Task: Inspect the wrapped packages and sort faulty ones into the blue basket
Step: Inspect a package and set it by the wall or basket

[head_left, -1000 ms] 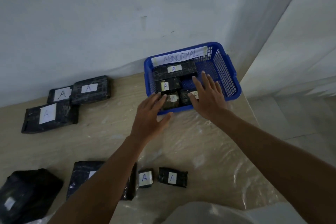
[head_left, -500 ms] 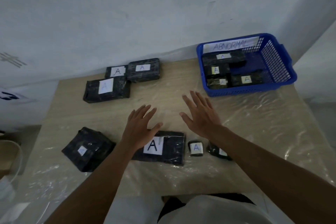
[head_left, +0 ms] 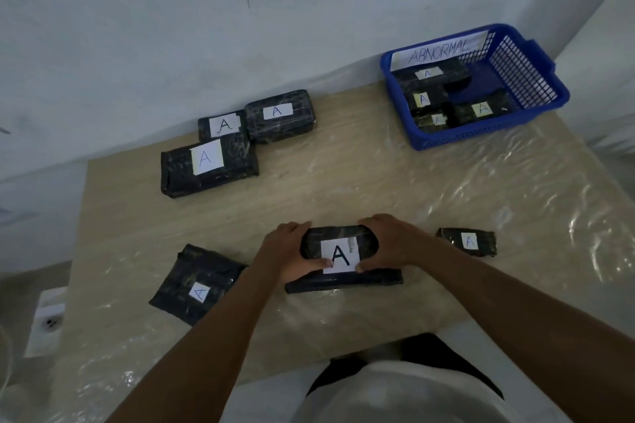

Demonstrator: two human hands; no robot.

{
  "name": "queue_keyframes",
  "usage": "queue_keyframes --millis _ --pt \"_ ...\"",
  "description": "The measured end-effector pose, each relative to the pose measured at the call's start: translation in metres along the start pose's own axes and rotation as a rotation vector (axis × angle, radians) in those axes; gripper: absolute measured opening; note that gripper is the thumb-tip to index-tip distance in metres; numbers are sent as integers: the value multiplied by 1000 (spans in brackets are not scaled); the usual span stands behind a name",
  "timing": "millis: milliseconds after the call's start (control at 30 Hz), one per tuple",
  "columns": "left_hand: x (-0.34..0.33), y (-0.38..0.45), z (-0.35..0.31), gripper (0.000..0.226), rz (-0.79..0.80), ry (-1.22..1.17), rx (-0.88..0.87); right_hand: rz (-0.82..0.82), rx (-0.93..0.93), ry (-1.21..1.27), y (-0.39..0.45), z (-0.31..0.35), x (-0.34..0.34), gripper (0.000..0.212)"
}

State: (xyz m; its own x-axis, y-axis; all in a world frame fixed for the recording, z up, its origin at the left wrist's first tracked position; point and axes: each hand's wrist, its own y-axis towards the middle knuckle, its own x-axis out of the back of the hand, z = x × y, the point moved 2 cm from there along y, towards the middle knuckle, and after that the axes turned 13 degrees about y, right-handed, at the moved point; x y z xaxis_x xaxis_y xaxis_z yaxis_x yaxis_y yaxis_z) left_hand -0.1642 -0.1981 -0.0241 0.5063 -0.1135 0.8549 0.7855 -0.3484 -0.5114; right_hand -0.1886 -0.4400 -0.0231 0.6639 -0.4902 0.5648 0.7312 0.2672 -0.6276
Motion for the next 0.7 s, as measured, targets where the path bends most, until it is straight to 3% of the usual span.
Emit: queue_keyframes --millis 133,233,400,467,600,700 --pt "1 7 4 88 -50 -6 -48 -42 5 -18 -3 8 2 96" --pt "4 6 3 87 2 -104 -44 -55 28 -35 -7 10 0 92" --pt "7 -4 4 94 19 -203 -34 -17 35 -15 -10 11 7 114" --pt "11 -8 7 90 -41 -233 -46 -37 50 147 -13 10 17 105" --pt "40 -18 13 81 -203 -438 -37 -261 144 641 -23 6 41 47" --pt "73 -22 13 69 -268 -554 19 -405 164 1022 -30 12 50 40"
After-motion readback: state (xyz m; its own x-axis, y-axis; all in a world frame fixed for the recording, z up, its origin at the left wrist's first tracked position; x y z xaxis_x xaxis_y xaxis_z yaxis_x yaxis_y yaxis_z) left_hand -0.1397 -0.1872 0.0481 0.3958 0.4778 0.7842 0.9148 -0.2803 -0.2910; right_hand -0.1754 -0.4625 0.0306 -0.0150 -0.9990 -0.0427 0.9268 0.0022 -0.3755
